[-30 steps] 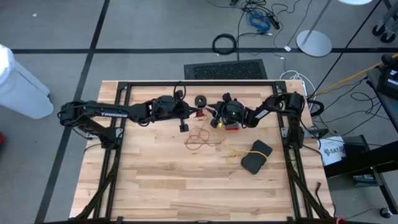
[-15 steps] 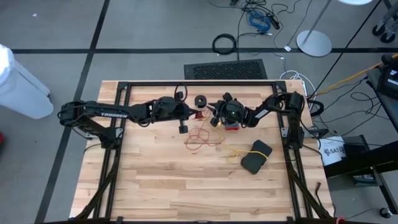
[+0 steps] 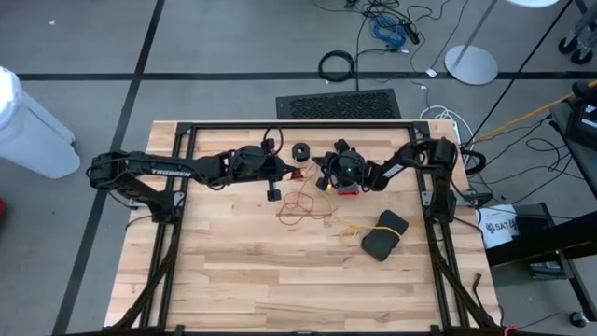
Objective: Coil cords
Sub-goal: Coil the red wire onto spool
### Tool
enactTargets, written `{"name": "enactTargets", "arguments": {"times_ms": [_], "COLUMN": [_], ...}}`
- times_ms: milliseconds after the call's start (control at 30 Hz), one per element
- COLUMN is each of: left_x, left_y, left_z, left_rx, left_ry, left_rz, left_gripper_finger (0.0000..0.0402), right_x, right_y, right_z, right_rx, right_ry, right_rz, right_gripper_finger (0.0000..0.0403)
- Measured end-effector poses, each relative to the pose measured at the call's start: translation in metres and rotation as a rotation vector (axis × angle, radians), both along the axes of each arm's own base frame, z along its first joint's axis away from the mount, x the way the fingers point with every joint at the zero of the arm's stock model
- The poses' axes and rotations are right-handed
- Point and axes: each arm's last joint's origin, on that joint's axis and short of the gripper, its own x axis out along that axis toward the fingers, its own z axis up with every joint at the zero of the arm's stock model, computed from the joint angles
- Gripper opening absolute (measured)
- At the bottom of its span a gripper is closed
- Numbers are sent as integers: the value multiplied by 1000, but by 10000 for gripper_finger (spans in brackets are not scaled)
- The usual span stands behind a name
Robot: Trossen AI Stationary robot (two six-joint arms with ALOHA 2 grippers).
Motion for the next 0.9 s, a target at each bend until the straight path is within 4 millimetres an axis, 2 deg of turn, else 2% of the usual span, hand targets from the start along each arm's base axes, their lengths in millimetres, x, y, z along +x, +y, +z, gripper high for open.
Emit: {"name": "enactTargets", "arguments": {"times_ms": [300, 500, 700, 900], "left_x": [0, 0, 0, 0], "left_y": [0, 0, 0, 0], "left_z": [0, 0, 0, 0], "left_rx": [0, 0, 0, 0], "left_ry": [0, 0, -1, -1], "left_rz": [0, 0, 0, 0], "left_gripper_finger": [0, 0, 0, 0], "right_x": [-5, -9, -9, -9], "right_y": [2, 4, 8, 10], "right_z": [18, 26, 25, 23], "right_rx": [-13, -4, 0, 8], "right_ry": [73, 124, 145, 161], "right_rz": [13, 18, 53, 60], "right_gripper_finger": [2, 39, 73, 78]}}
